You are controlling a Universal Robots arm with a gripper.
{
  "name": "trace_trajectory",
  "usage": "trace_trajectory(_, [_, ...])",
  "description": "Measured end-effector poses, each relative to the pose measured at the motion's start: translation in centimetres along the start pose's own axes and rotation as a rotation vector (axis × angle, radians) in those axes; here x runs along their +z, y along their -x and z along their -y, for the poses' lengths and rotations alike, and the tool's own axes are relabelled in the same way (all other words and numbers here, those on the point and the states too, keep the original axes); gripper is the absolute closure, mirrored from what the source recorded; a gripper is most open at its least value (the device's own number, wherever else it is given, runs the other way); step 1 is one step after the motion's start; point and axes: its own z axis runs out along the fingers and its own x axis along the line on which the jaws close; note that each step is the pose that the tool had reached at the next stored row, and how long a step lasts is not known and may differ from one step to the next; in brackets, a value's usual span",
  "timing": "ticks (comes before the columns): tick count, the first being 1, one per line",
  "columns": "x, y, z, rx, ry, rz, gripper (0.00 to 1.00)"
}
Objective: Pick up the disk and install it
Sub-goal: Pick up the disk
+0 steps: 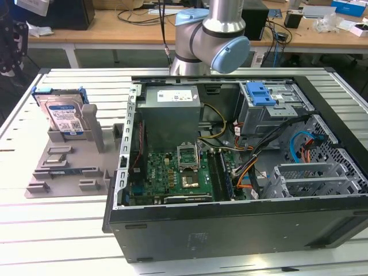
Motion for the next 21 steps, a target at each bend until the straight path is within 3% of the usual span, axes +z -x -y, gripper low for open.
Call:
trace_trajectory(8, [0.02,0.00,0.00,-0.201,0.0048,-0.0083,0.89])
trace_trajectory(13, [0.02,0.00,0.00,-0.202,0.0048,-0.0084,0.89])
trace_trajectory(15, [0.02,0.00,0.00,-0.202,0.0048,-0.0084,0.71])
trace_trajectory(16, [0.03,0.00,0.00,-0.202,0.0048,-0.0084,0.71])
trace_trajectory(18, [0.02,0.00,0.00,-0.203,0.0048,-0.0085,0.58])
trace_trajectory(19, [0.02,0.00,0.00,-0.203,0.0049,-0.0085,0.46])
trace_trajectory(21, [0.03,0.00,0.00,-0.203,0.0048,-0.0085,0.46])
